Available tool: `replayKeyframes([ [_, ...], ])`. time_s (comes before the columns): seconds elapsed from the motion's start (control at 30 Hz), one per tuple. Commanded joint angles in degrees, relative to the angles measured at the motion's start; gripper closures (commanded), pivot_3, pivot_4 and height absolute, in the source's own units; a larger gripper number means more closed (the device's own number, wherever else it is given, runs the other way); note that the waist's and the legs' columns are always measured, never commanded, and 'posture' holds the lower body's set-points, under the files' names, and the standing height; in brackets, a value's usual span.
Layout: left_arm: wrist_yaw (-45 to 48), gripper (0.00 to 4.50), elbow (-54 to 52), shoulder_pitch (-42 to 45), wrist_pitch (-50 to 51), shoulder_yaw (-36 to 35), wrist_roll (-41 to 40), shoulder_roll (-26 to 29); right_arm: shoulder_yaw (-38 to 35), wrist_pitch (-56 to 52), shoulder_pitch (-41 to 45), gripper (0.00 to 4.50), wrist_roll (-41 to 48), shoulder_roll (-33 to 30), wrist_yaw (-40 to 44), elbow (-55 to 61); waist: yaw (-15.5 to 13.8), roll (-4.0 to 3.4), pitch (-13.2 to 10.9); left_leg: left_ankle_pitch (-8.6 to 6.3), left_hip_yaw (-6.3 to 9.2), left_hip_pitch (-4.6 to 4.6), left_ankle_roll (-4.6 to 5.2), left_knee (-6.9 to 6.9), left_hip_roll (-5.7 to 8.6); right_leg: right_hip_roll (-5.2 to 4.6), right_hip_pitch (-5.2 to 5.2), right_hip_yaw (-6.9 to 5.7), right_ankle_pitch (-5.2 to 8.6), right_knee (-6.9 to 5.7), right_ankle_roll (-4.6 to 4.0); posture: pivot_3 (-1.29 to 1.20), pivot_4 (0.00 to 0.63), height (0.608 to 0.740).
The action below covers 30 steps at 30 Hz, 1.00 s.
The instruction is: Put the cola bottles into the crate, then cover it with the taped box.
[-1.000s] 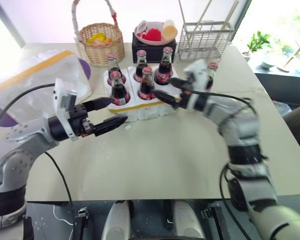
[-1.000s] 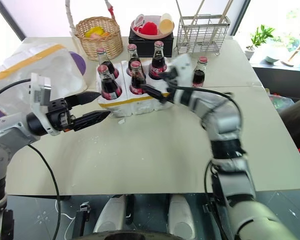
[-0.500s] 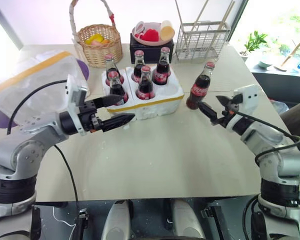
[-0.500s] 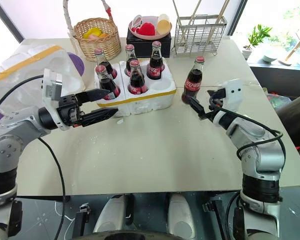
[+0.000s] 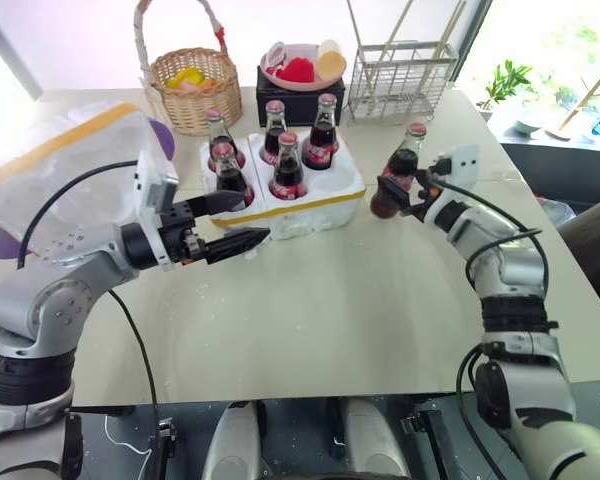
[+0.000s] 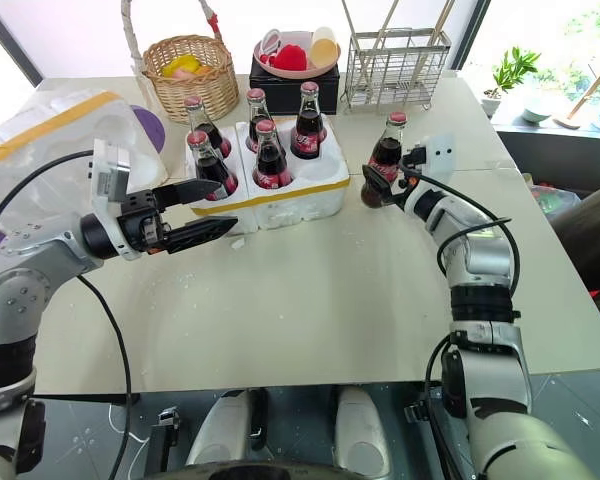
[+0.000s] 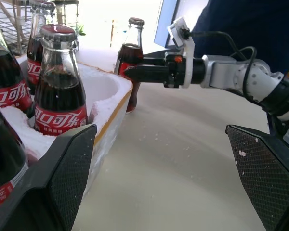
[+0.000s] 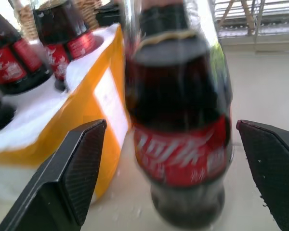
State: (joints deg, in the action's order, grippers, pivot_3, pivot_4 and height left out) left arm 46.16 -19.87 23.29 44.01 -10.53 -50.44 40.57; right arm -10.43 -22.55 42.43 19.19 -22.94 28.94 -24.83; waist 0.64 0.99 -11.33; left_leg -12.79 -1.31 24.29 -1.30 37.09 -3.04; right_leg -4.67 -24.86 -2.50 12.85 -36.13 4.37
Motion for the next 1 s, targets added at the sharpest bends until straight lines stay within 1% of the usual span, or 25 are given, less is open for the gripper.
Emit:
replayKeyframes([
  [0.03,0.2,0.0,-1.4,0.3,-1.4,-1.9,-0.1,0.5,-0.5,4.2,4.5,0.08,-0.5,1.0,0.9,-6.5,0.1,0.0,0.0,0.0,0.0,0.0,0.0,0.0,0.0,0.0,0.0,0.0,0.0,0.01,0.0,0.0,0.15,0.74],
  [0.07,0.2,0.0,-1.5,0.3,-1.5,-1.9,0.0,0.5,-0.5,5.0,5.2,0.31,-0.8,1.1,1.2,-8.1,0.2,0.0,0.0,0.0,-0.01,0.0,0.0,0.0,0.0,0.0,0.0,0.0,0.0,0.01,0.01,0.0,0.15,0.74],
  [0.1,0.1,0.0,-1.5,0.2,-1.5,-2.0,0.0,0.5,-0.1,5.8,5.6,0.62,-1.4,1.1,1.3,-9.2,0.2,0.0,0.0,0.0,-0.01,0.0,0.0,0.0,0.0,0.0,0.0,0.0,0.0,0.01,0.01,0.0,0.15,0.74],
  [0.17,0.0,0.0,-1.7,0.1,-1.7,-2.2,-0.1,0.6,0.2,6.7,5.8,1.45,-1.8,1.1,1.6,-9.4,0.1,0.0,0.0,0.0,-0.01,0.0,0.0,-0.01,0.0,0.0,-0.01,0.0,0.0,0.0,0.01,0.0,0.15,0.74],
  [0.2,-0.1,0.0,-1.9,0.0,-1.6,-2.4,-0.3,0.6,0.0,6.4,5.5,1.7,-1.5,1.0,1.7,-8.0,0.1,0.0,0.0,0.0,-0.01,0.0,0.0,-0.01,0.0,0.0,-0.01,0.0,0.0,0.01,0.01,0.0,0.15,0.74],
  [0.33,-0.5,0.0,-3.0,-0.7,-1.1,-3.4,-1.3,0.8,-1.6,4.5,4.2,1.69,1.4,-0.2,2.8,2.9,0.1,-0.07,0.0,0.0,-0.02,0.03,0.0,-0.03,0.0,0.0,-0.06,0.0,0.0,0.0,0.01,0.0,0.15,0.74],
  [0.43,-0.6,0.0,-3.7,-1.3,-0.8,-4.0,-1.7,0.8,-3.3,0.4,4.7,1.69,5.7,-0.7,3.5,11.8,0.1,-0.22,-0.1,0.0,-0.04,0.17,0.0,-0.04,0.0,0.0,-0.26,0.03,-0.05,-0.07,0.09,0.0,0.15,0.74],
  [0.53,-0.8,0.0,-4.1,-1.7,-0.7,-4.2,-1.8,0.7,-3.0,-3.5,6.3,1.69,9.5,0.1,3.4,19.3,0.2,-0.24,-0.1,0.0,-0.06,0.17,0.0,-0.06,-0.01,0.01,-0.29,0.05,-0.05,-0.08,0.1,0.0,0.15,0.74],
  [0.6,-1.1,0.0,-4.2,-1.8,-0.7,-4.2,-1.9,0.7,-2.2,-5.3,7.7,1.69,10.8,1.4,2.7,22.0,0.4,-0.24,-0.1,0.0,-0.07,0.16,0.0,-0.08,-0.01,0.01,-0.31,0.07,-0.05,-0.08,0.09,0.0,0.15,0.74],
  [0.73,-1.5,0.0,-4.2,-1.6,-0.9,-3.8,-1.9,0.6,-0.3,-7.1,9.3,1.69,10.9,3.1,1.8,23.3,0.2,-0.22,-0.1,0.0,-0.07,0.14,0.0,-0.07,-0.02,0.04,-0.3,0.07,-0.05,-0.11,0.09,0.0,0.15,0.74],
  [0.87,-1.5,0.0,-3.8,-1.1,-1.1,-3.8,-1.9,0.8,3.2,-5.9,9.1,1.69,9.2,5.4,2.7,20.1,-0.1,-0.21,-0.1,0.0,-0.09,0.17,0.0,0.01,0.0,-0.01,-0.25,0.07,-0.05,-0.08,0.08,0.0,0.15,0.74],
  [1.0,-1.7,0.0,-4.0,-1.4,-1.4,-4.0,-1.7,0.7,10.2,-1.7,5.5,1.69,0.8,5.4,2.3,15.7,-0.1,-0.21,-0.1,0.0,-0.1,0.17,0.0,0.0,0.0,0.0,-0.25,0.08,-0.06,-0.07,0.08,0.0,0.15,0.74],
])
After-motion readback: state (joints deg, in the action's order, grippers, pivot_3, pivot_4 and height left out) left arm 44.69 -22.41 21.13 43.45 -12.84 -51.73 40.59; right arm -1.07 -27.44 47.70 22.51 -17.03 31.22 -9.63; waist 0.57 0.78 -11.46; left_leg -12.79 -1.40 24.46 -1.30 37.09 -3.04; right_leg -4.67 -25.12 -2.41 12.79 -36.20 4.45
